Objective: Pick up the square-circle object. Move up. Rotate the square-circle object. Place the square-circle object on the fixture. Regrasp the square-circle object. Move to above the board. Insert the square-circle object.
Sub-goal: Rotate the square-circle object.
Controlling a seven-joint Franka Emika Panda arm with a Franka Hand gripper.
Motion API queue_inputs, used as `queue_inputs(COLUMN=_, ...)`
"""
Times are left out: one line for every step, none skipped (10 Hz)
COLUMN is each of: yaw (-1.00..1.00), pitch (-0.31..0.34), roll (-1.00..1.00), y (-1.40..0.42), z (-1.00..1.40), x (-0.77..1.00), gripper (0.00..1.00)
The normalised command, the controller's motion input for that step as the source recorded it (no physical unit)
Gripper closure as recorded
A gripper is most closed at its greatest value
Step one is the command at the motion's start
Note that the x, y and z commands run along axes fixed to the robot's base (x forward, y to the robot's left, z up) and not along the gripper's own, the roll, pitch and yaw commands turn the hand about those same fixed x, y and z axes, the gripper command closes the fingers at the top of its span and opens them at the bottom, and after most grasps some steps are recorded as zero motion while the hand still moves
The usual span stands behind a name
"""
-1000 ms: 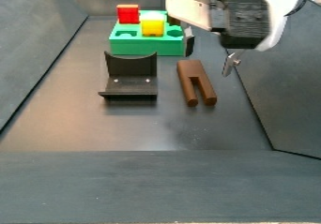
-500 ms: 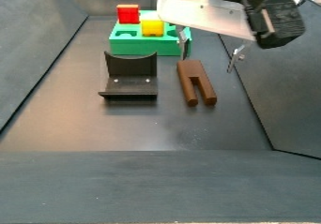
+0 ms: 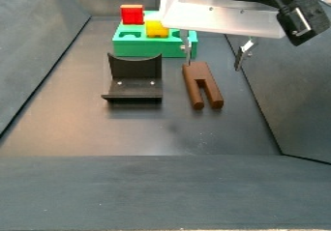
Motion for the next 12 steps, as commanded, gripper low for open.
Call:
queue_inputs(yaw=0.38, pitch=-0.047, roll=0.02, y=0.0, z=-0.03, x=0.03, gripper=0.0)
queue_inputs(yaw=0.25, pitch=-0.046, roll=0.02, y=0.0, z=-0.03, x=0.03, gripper=0.0)
queue_inputs(yaw=0.0, pitch=0.0, roll=0.0, y=0.0, z=-1.0, x=0.0, gripper=0.0)
queue_inputs(yaw=-0.04, pitch=-0.015, roll=0.0, y=0.0, z=-1.0, x=0.01, gripper=0.0)
queue_inputs(yaw=-0.04, pitch=-0.027, roll=-0.01, y=0.0, z=-1.0, x=0.02, gripper=0.0)
queue_inputs(yaw=-0.03, pitch=-0.033, roll=-0.02, y=0.0, z=-1.0, x=0.02, gripper=0.0)
queue_inputs(yaw=-0.02, pitch=-0.039, roll=-0.04, y=0.0, z=-1.0, x=0.03, gripper=0.0)
queue_inputs(yaw=-0.01, pitch=-0.044, roll=-0.06, y=0.0, z=-1.0, x=0.04, gripper=0.0)
queue_inputs(yaw=0.0, pitch=-0.043, roll=-0.07, y=0.0, z=-0.99, x=0.05, gripper=0.0)
queue_inputs(yaw=0.0, pitch=-0.045, roll=-0.09, y=0.01, z=-0.83, x=0.05, gripper=0.0)
queue_inputs(yaw=0.01, pitch=-0.051, roll=-0.1, y=0.01, z=-0.72, x=0.05, gripper=0.0)
queue_inputs(yaw=0.01, pitch=-0.057, roll=-0.11, y=0.01, z=-0.65, x=0.04, gripper=0.0)
